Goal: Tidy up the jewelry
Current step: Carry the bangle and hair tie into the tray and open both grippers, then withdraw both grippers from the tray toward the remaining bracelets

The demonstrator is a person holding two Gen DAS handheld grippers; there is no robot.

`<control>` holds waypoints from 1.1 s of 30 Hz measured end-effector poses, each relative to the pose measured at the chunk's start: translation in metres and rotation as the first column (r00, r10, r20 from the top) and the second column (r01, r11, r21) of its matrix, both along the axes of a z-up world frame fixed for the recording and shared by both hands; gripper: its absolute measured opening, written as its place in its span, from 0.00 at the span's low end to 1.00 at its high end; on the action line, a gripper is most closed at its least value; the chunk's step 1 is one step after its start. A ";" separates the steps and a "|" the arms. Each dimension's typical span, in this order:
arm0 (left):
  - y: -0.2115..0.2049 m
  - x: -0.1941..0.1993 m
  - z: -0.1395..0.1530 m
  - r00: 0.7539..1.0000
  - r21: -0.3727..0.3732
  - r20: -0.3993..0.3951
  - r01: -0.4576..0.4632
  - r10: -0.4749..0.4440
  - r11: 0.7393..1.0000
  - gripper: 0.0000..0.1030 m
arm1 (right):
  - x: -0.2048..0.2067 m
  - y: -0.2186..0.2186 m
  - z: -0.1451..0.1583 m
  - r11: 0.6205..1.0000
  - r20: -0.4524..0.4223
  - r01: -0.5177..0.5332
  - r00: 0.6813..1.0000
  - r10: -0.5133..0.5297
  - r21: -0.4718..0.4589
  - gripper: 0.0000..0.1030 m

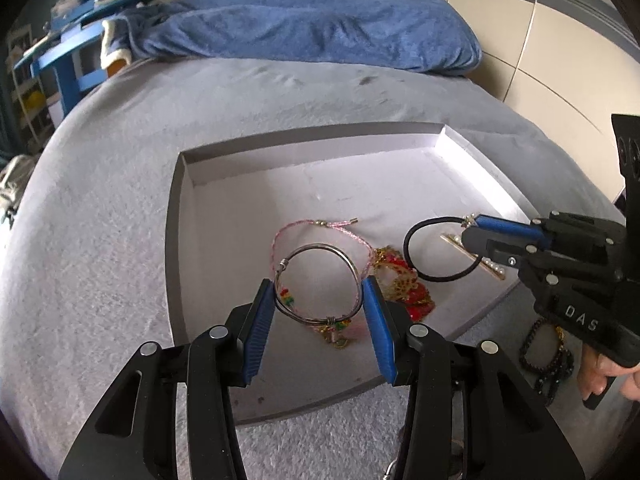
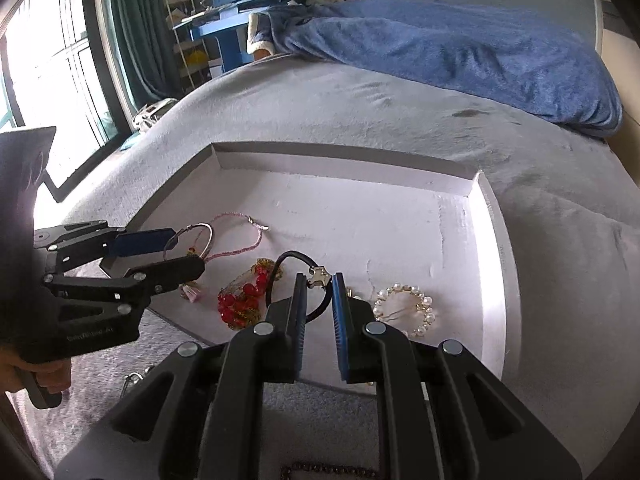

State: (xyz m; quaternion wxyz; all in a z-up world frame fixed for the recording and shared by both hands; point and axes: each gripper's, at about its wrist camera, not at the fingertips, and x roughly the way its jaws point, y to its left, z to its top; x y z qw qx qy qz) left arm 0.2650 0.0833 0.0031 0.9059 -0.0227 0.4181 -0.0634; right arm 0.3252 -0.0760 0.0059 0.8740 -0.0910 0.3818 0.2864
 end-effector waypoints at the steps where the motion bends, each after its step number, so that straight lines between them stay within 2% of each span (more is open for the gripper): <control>1: 0.001 0.001 -0.001 1.000 0.003 -0.005 -0.004 0.004 1.000 0.45 | 0.000 0.000 -0.001 1.000 -0.002 -0.001 1.000 0.001 -0.006 0.12; 7: 0.002 0.000 -0.002 1.000 0.017 -0.012 -0.021 0.021 1.000 0.46 | 0.000 0.000 -0.003 1.000 -0.007 -0.001 1.000 0.001 -0.013 0.12; 9: 0.004 -0.001 -0.001 1.000 0.009 -0.008 -0.029 0.029 1.000 0.51 | 0.000 0.000 -0.001 1.000 -0.004 0.001 1.000 -0.001 -0.006 0.12; 13: 0.005 -0.005 0.005 1.000 0.001 0.006 -0.030 0.030 1.000 0.54 | -0.001 -0.003 0.001 1.000 0.000 0.005 1.000 -0.005 0.002 0.13; 15: 0.006 -0.009 0.008 0.999 -0.007 0.014 -0.036 0.036 0.999 0.61 | -0.003 -0.004 0.003 1.000 0.002 0.007 1.000 -0.007 0.008 0.13; 19: 0.010 -0.018 0.016 0.998 -0.027 0.032 -0.051 0.052 0.998 0.63 | -0.008 -0.009 0.008 1.000 0.008 0.014 1.000 -0.014 0.023 0.14; 21: 0.011 -0.025 0.020 0.998 -0.038 0.038 -0.056 0.057 0.998 0.64 | -0.011 -0.012 0.011 0.999 0.013 0.019 1.000 -0.019 0.030 0.16; 23: 0.009 -0.031 0.023 0.997 -0.044 0.042 -0.057 0.058 0.997 0.65 | -0.016 -0.017 0.014 0.999 0.020 0.030 0.999 -0.031 0.040 0.23; 26: 0.006 -0.042 0.027 0.997 -0.042 0.048 -0.051 0.053 0.998 0.72 | -0.023 -0.024 0.018 0.998 0.021 0.041 0.999 -0.042 0.045 0.23; 30: -0.001 -0.058 0.031 0.998 -0.037 0.054 -0.038 0.040 0.999 0.74 | -0.033 -0.031 0.022 0.997 0.018 0.055 0.998 -0.056 0.058 0.24; 33: -0.006 -0.069 0.031 0.998 -0.036 0.052 -0.028 0.030 0.999 0.75 | -0.042 -0.039 0.026 0.995 0.018 0.068 0.997 -0.069 0.075 0.30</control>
